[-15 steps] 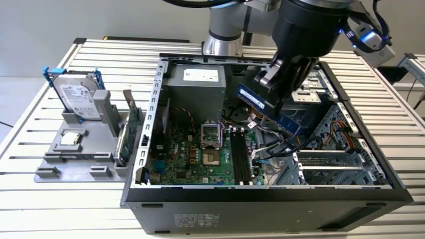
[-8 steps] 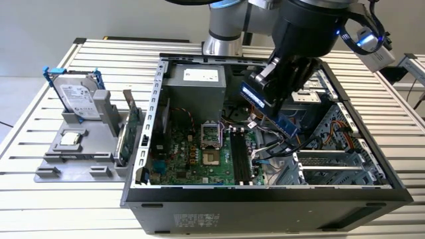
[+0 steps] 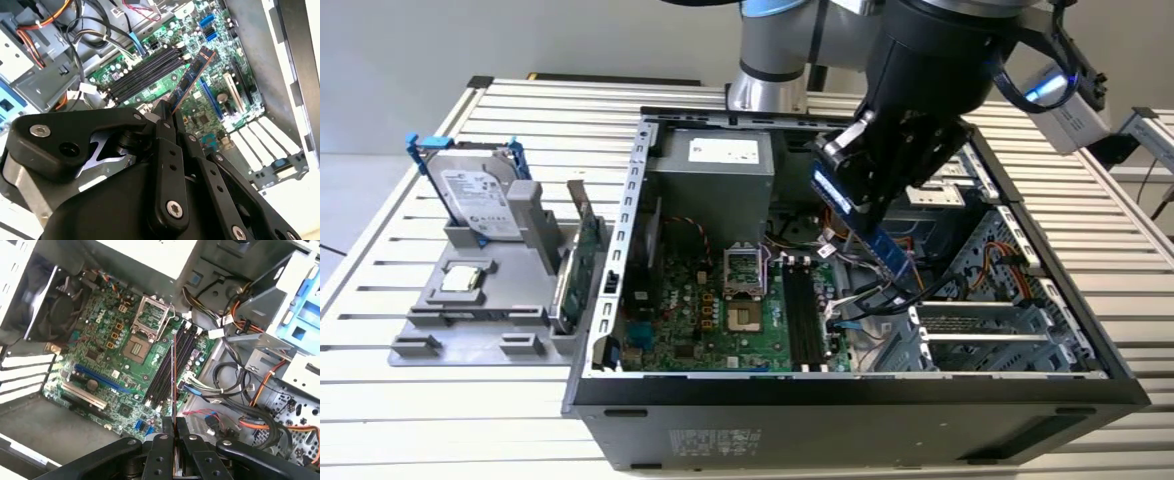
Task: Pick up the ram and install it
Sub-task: 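Insert the ram into the slot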
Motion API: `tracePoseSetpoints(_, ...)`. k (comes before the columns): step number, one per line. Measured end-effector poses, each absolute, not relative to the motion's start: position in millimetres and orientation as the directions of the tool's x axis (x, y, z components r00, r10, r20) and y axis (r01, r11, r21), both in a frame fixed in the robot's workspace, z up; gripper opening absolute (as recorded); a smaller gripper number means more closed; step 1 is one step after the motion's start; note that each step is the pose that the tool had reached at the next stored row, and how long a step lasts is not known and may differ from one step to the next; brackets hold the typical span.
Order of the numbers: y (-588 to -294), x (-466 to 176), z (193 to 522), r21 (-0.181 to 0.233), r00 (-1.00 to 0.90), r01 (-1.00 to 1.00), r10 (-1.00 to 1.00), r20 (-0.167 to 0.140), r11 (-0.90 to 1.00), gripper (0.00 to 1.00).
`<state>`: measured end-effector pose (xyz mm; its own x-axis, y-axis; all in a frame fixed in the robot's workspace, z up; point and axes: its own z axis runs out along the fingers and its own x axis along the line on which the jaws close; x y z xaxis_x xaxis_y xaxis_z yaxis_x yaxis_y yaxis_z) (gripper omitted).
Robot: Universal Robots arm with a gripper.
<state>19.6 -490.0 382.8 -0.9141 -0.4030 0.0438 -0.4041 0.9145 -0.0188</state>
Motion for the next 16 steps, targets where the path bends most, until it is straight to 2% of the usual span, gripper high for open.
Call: tracePoseSetpoints(16, -490.0, 19.6, 382.8, -0.019, -0.991, -0.126, -0.125, 0.044, 0.992, 0.00)
